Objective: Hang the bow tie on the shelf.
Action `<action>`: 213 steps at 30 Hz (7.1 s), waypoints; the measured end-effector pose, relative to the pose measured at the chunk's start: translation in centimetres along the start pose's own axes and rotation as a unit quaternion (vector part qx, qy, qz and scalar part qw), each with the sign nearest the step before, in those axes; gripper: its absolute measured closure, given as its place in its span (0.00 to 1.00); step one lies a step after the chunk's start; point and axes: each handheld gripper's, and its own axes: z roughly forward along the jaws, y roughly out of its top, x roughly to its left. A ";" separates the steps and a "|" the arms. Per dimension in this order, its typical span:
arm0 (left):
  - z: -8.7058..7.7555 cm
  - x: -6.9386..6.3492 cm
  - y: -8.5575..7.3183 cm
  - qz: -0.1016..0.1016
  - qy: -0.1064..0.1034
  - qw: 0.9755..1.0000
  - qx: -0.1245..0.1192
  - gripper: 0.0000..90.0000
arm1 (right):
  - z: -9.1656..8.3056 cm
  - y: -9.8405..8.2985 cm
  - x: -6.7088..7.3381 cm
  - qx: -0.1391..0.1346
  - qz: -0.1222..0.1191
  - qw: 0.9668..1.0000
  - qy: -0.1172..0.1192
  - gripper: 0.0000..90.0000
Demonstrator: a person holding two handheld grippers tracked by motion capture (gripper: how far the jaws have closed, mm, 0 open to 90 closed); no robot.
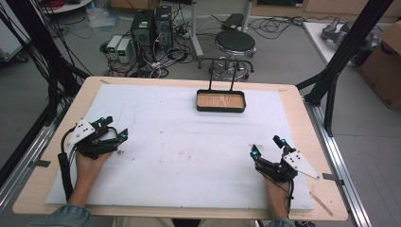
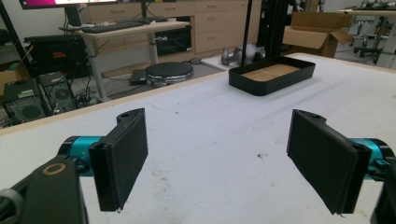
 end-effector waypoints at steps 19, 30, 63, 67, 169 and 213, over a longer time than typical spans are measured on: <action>-0.1 0.1 0.0 0.000 0.014 1.000 0.006 0.24 | 0.0 0.0 0.0 0.001 0.002 1.000 0.001 0.12; -3.1 3.5 -0.2 0.012 0.080 0.996 0.026 0.29 | 0.0 0.0 0.0 0.002 0.004 1.000 0.003 0.12; -3.7 6.8 -3.3 -0.003 0.093 0.977 0.193 0.62 | 0.0 -0.1 0.0 0.003 0.000 1.000 0.002 0.12; -3.5 6.7 -3.5 -0.001 0.098 0.974 0.206 0.64 | 0.0 -0.1 0.0 0.005 0.002 1.000 0.003 0.12; 24.7 -4.1 15.1 -0.041 -0.229 0.970 0.064 0.87 | -0.1 -0.1 0.0 0.007 0.002 1.000 0.004 0.12; 27.5 -2.6 15.1 -0.105 -0.171 0.980 0.006 0.87 | -0.1 -0.1 0.0 0.007 0.004 1.000 0.005 0.12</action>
